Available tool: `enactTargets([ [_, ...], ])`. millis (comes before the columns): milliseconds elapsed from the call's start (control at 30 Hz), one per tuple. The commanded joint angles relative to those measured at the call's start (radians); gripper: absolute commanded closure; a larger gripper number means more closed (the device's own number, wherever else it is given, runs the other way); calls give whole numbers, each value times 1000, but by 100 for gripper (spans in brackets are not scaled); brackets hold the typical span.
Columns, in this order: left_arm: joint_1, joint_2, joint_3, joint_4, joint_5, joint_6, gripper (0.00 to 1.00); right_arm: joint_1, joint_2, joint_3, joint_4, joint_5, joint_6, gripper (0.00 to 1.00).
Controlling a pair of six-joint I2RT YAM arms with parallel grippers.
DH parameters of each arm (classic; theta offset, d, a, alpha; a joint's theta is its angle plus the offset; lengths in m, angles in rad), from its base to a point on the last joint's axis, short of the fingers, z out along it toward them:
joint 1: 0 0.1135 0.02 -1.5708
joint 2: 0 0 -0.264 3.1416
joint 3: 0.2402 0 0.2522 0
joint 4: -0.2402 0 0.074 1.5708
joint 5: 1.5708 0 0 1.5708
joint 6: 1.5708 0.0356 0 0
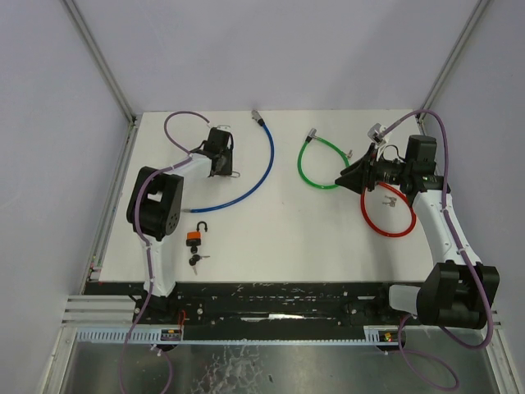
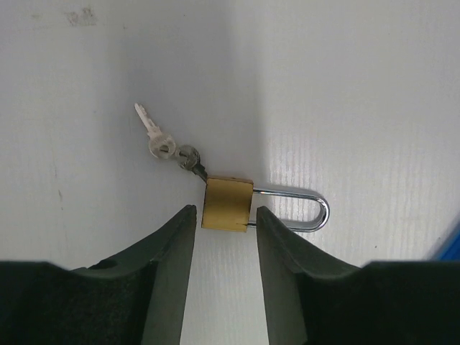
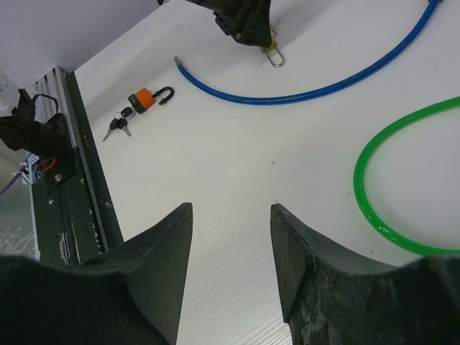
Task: Lock with the key
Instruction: Adjust the lock at the center of the board, then pick up the lock from the center of the board.
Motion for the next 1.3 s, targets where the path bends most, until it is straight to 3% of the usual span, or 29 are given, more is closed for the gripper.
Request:
enactTargets([
  [0, 7, -2, 4, 16, 5, -2, 60, 8, 0, 24, 0, -25, -12, 46],
  [200, 7, -42, -12, 11, 27, -11, 58, 8, 0, 23, 1, -25, -15, 46],
  [433, -6, -211, -141, 84, 279, -44, 54, 8, 1, 27, -5, -25, -17, 46],
  [567, -69, -280, -224, 96, 336, -45, 52, 8, -1, 28, -7, -24, -20, 46],
  [733, -196, -379, -360, 51, 157, -58, 49, 8, -3, 28, -11, -25, -21, 46],
  [967, -251, -614, -541, -2, 3, -169, 46, 8, -5, 28, -10, -27, -20, 46],
  [1267, -260, -786, -767, -117, -305, -539, 29, 8, 6, 28, -13, -31, -20, 46],
])
